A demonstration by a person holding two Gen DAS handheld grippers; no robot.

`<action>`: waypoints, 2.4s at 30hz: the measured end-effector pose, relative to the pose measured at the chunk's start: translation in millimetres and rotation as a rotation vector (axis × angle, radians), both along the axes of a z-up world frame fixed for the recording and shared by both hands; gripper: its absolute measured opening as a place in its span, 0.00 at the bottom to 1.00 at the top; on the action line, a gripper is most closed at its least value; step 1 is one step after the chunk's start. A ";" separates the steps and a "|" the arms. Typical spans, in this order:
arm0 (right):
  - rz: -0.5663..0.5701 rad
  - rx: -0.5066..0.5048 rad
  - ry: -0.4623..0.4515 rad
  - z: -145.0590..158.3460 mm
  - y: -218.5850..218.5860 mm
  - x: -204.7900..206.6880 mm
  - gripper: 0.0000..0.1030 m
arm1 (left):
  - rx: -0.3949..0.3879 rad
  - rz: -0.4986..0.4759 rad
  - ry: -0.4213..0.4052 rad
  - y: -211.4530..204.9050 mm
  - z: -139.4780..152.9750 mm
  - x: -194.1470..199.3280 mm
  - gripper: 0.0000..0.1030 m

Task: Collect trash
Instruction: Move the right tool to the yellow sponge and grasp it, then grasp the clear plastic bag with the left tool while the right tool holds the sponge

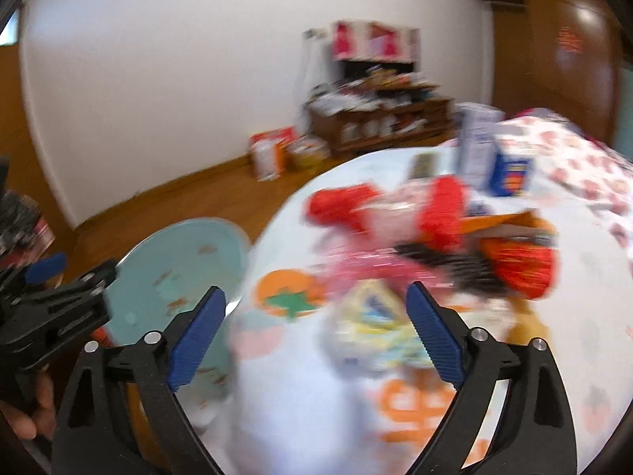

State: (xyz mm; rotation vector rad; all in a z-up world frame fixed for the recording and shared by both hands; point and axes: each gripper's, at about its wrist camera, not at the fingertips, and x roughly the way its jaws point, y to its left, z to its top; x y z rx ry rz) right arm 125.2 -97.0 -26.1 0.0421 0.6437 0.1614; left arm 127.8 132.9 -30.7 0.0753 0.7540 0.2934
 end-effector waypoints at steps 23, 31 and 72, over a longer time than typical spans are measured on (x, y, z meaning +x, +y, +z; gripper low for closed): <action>-0.285 -0.040 0.133 -32.6 -159.8 -30.9 0.76 | -0.060 -0.296 0.092 -127.0 -28.8 -16.1 0.74; -0.235 -0.057 0.201 -45.2 -146.1 -0.6 0.64 | -0.048 -0.317 0.087 -139.5 -25.8 -14.4 0.74; -0.311 0.004 0.154 -24.5 -181.9 -45.7 0.27 | -0.108 -0.562 0.139 -241.2 -46.7 5.6 0.17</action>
